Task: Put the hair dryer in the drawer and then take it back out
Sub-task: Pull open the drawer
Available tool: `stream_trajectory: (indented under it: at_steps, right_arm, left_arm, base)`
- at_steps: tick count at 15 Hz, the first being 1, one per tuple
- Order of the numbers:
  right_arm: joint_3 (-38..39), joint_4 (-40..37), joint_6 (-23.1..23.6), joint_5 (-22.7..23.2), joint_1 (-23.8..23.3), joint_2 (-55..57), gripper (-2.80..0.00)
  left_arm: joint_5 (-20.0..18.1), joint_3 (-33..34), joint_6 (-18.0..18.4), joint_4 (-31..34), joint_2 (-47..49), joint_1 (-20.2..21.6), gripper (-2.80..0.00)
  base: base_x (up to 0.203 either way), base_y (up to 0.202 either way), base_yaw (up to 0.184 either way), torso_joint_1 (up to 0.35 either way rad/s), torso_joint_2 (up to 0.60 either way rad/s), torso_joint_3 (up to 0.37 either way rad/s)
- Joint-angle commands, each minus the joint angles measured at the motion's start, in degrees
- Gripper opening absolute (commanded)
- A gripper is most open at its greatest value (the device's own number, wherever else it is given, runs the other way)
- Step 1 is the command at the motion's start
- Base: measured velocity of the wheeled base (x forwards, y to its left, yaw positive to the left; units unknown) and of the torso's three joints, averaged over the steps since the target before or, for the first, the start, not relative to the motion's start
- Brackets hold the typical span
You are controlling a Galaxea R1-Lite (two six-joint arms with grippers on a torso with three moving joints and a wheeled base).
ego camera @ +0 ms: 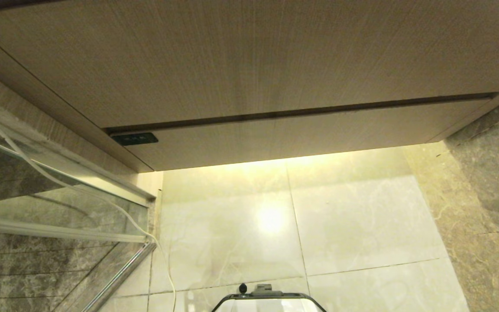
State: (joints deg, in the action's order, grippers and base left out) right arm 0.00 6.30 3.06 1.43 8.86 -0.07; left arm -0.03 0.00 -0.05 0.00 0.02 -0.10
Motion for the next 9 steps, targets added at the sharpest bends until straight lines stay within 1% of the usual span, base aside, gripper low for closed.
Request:
stream_trajectory:
  at_steps: [1, 7, 8, 9]
  right_arm:
    - [2.3, -0.1, 0.1, 0.1, 0.0, -2.2, -2.8]
    - [2.0, 0.1, 2.0, -0.1, 0.0, -2.2, -2.8]
    - [0.0, -0.3, 2.1, 0.0, 0.0, -2.2, -2.8]
    - [-4.3, -1.9, 2.1, 0.0, 0.0, -2.2, -2.8]
  left_arm:
    - [-0.1, 0.0, 0.0, 0.0, 0.0, 0.0, -2.8]
    - [-0.1, 0.1, 0.0, 0.0, 0.0, 0.0, -2.8]
    - [-0.1, 0.1, 0.0, 0.0, 0.0, 0.0, -2.8]
    - [0.0, 0.0, 0.0, 0.0, -0.1, 0.0, -2.8]
  base:
    - [0.0, 0.0, 0.0, 0.0, 0.0, 0.0]
    - [0.0, 0.0, 0.0, 0.0, 0.0, 0.0]
    - [0.0, 0.0, 0.0, 0.0, 0.0, 0.0]
    - [0.0, 0.0, 0.0, 0.0, 0.0, 0.0]
